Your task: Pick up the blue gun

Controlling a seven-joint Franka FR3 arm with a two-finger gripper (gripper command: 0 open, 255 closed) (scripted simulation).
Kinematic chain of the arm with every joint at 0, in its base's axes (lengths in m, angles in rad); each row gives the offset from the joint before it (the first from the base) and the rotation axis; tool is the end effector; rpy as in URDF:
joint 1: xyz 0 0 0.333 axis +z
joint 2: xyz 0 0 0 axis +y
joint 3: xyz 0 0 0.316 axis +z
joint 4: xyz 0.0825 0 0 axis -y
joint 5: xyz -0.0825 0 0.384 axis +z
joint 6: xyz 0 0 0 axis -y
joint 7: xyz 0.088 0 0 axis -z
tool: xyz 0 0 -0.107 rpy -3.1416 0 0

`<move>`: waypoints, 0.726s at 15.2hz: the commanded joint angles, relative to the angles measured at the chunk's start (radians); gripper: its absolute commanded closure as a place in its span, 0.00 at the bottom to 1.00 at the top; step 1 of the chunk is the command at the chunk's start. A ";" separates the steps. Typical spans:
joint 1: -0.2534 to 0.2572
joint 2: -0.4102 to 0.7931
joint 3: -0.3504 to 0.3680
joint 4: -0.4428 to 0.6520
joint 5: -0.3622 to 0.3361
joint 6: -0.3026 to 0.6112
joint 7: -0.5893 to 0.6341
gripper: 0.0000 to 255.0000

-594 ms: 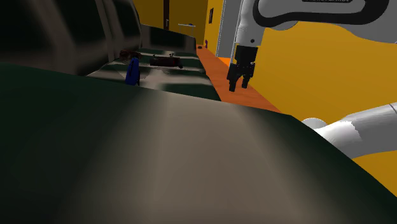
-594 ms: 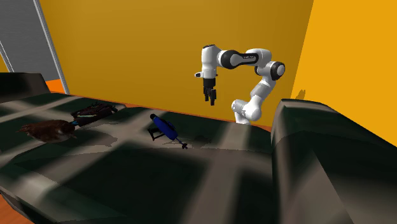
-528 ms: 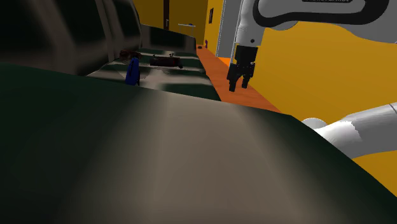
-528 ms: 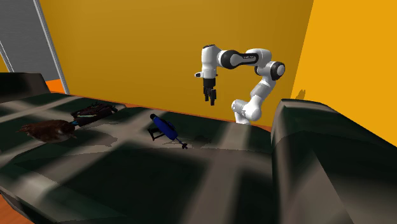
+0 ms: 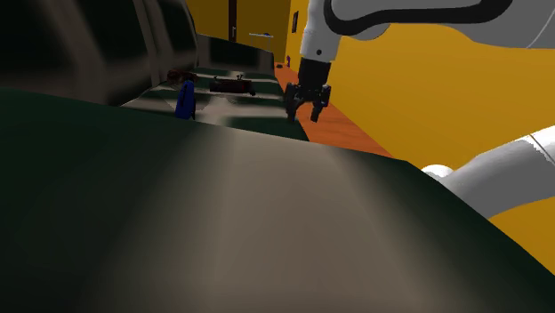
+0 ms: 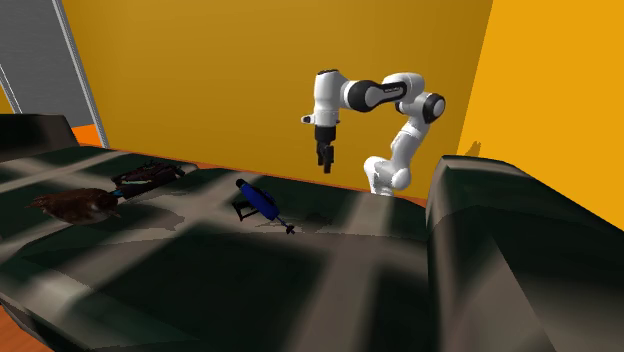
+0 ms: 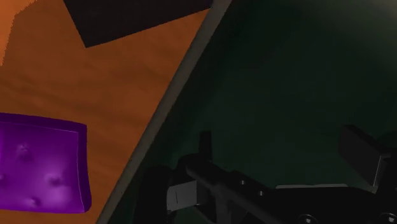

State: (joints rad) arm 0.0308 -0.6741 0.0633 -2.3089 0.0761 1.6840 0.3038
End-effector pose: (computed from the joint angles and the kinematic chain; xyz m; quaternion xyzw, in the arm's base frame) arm 0.3466 0.0453 0.5861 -0.9930 0.1144 -0.0202 0.0224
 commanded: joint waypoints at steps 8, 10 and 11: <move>-0.016 0.235 0.149 0.188 0.030 0.153 0.278 0.00; -0.023 0.295 0.180 0.246 0.019 0.177 0.341 0.00; -0.027 0.326 0.194 0.277 0.011 0.188 0.373 0.00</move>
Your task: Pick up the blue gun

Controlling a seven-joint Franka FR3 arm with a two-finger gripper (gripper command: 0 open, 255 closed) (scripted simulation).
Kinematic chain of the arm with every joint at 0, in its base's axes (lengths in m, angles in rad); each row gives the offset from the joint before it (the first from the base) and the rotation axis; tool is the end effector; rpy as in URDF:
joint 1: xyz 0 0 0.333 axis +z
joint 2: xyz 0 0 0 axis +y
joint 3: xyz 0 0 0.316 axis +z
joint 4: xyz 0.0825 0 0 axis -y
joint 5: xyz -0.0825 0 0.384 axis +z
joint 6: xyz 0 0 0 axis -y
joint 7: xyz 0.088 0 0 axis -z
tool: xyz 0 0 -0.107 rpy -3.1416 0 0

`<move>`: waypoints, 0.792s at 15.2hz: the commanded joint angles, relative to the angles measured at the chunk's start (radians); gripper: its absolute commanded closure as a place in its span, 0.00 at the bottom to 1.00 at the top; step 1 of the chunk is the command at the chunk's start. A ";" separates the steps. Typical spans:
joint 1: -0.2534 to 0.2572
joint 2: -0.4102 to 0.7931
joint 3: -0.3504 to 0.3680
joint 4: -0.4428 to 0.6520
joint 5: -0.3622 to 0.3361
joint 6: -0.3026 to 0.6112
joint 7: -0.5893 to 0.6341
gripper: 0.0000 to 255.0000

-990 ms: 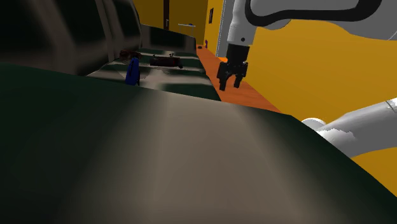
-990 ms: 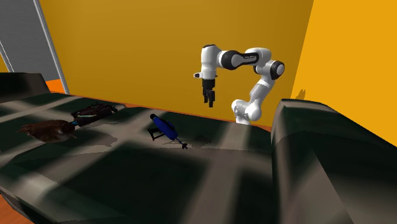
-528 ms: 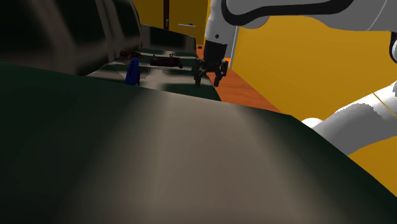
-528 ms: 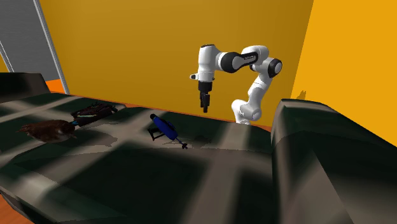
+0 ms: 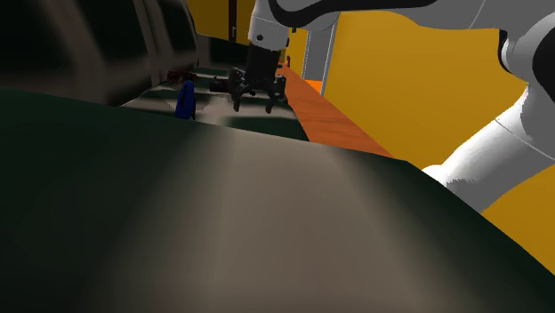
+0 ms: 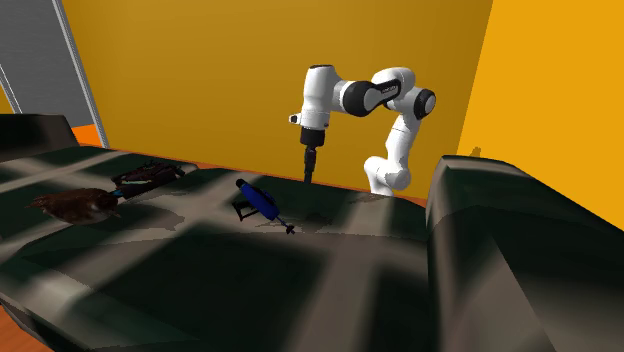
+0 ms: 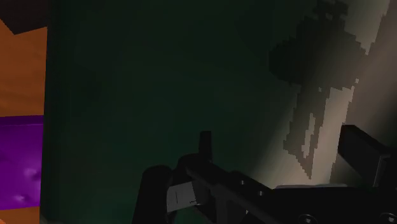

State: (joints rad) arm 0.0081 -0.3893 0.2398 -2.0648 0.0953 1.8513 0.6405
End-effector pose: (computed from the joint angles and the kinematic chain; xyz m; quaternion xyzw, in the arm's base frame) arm 0.4357 0.1351 0.6026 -0.9745 0.2083 -0.0745 0.0366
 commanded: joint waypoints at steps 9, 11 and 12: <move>-0.013 0.352 0.128 0.383 -0.158 0.052 0.336 0.00; -0.001 0.431 0.143 0.483 -0.207 0.039 0.402 0.00; 0.008 0.472 0.148 0.538 -0.234 0.029 0.433 0.00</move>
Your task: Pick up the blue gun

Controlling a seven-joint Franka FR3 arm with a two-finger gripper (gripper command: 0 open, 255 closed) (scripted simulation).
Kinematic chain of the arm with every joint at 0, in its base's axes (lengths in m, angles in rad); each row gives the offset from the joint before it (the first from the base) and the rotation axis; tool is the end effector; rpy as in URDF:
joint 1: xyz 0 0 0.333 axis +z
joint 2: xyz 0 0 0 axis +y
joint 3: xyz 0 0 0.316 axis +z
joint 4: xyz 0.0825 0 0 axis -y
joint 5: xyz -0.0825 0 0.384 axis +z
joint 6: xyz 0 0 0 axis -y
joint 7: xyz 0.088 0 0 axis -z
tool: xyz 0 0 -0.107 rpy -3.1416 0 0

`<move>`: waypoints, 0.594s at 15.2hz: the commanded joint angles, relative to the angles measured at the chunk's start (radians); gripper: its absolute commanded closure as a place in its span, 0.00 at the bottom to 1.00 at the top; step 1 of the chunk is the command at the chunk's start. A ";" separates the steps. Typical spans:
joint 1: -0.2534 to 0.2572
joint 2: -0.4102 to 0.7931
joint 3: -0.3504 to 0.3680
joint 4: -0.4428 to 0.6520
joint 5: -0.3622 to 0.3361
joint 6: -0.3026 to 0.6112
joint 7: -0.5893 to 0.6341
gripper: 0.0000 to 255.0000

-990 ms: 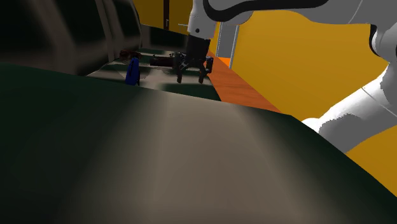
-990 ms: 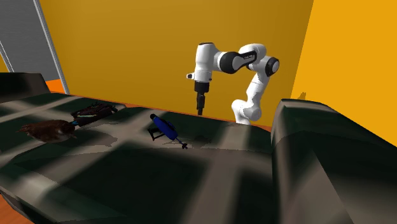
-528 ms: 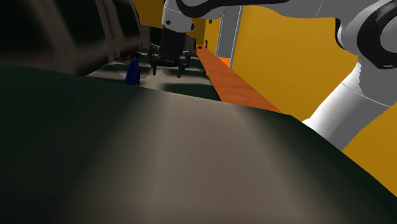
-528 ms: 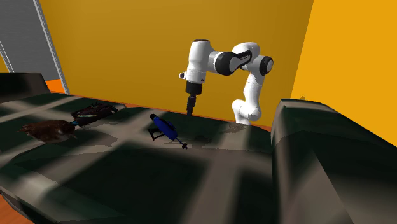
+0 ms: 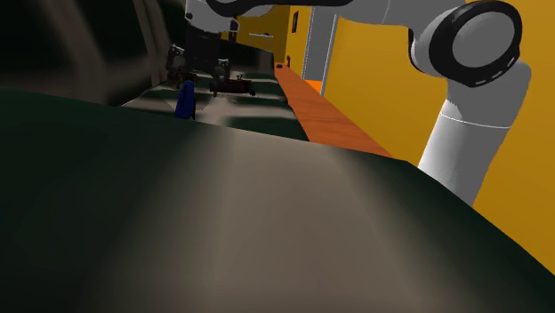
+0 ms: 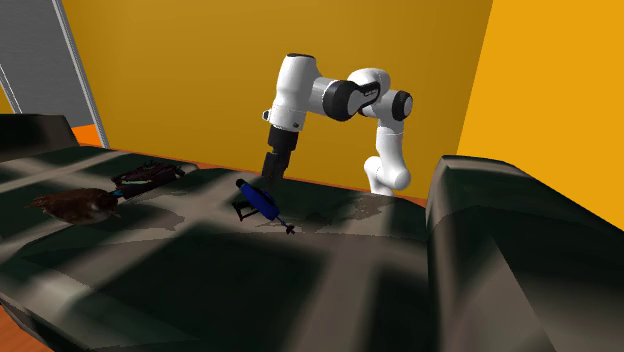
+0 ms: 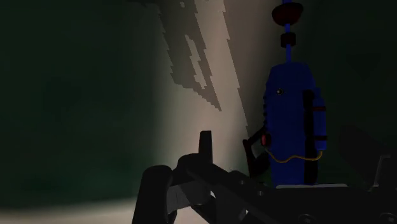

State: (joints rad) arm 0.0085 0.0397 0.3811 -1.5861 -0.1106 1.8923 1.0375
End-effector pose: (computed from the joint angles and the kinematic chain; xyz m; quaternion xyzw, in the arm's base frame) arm 0.5554 0.2143 0.6287 -0.9412 0.3064 -0.1322 0.0522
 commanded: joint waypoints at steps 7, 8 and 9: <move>0.021 0.095 0.007 0.064 -0.066 0.041 0.089 0.00; 0.020 0.092 0.007 0.048 -0.065 0.055 0.090 0.00; 0.019 0.090 0.006 0.032 -0.065 0.070 0.091 0.00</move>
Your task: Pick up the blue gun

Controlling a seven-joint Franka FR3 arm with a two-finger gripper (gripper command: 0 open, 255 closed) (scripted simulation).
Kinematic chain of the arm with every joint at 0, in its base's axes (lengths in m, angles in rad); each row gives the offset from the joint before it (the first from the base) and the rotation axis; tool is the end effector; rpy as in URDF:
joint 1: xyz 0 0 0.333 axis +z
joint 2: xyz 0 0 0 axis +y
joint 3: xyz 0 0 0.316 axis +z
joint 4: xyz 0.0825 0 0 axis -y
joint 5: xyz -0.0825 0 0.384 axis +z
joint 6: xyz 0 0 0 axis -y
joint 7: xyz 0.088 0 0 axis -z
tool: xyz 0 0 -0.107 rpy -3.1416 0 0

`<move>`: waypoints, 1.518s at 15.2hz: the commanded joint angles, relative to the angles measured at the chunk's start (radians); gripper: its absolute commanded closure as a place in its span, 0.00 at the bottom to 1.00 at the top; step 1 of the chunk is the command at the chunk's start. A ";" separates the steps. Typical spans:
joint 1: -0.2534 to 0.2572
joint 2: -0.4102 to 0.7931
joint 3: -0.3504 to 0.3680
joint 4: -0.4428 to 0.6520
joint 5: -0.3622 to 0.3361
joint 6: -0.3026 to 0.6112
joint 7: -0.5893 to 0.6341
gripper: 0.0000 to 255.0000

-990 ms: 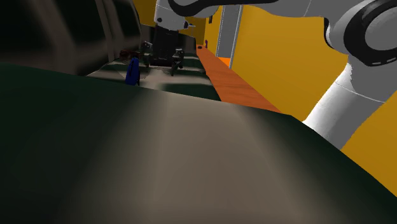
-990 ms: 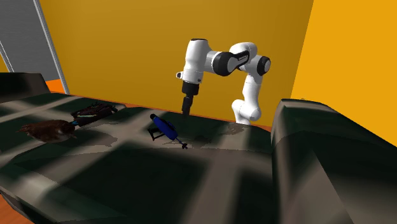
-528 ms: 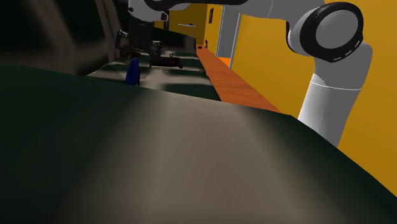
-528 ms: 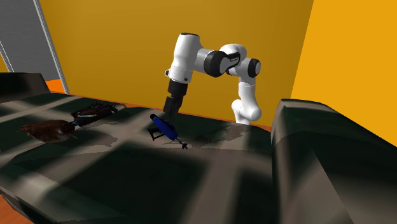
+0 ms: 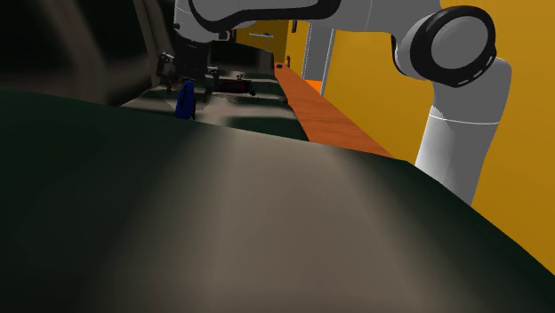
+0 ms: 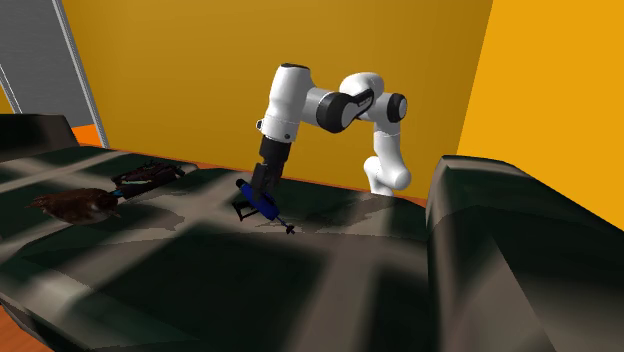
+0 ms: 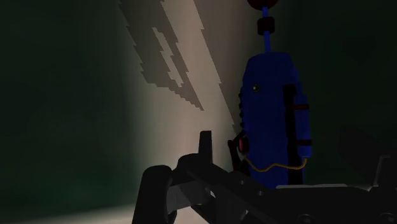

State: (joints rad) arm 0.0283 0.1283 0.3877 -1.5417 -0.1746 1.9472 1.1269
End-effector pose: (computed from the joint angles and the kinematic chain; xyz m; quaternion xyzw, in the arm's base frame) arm 0.5815 0.2277 0.6071 -0.9313 0.3294 -0.1449 0.0556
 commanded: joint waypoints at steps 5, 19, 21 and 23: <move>-0.001 0.002 -0.001 -0.018 -0.002 0.021 0.002 1.00; 0.007 0.021 0.003 0.099 -0.006 -0.079 -0.005 1.00; 0.011 0.030 0.004 0.137 -0.009 -0.109 -0.006 1.00; 0.015 0.040 0.005 0.178 -0.013 -0.140 -0.008 1.00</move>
State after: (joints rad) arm 0.0418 0.1662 0.3922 -1.3789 -0.1870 1.8201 1.1200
